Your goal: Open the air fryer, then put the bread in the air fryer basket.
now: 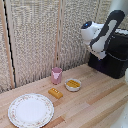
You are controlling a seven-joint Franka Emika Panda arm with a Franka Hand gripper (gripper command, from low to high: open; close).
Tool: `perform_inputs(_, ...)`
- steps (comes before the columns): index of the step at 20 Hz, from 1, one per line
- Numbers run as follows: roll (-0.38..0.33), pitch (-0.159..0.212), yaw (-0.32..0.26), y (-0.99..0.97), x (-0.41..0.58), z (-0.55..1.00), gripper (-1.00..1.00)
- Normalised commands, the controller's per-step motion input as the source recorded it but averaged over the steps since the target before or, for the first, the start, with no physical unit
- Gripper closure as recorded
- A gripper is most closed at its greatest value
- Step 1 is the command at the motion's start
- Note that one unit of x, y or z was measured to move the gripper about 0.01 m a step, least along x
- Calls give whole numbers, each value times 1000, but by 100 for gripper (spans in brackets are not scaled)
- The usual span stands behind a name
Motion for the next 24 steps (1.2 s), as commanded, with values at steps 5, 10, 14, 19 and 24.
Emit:
perform_inputs(5, -223, 57, 204, -298, 0, -77, -100)
perform_inputs(10, -165, 101, 202, -314, -84, -31, -100)
perform_inputs(14, -40, 84, 72, -148, -597, 0, -100)
perform_inputs(19, 0, 82, 14, -371, -385, 46, -100)
perform_inputs(24, 16, 62, 60, -644, 15, 39, -100)
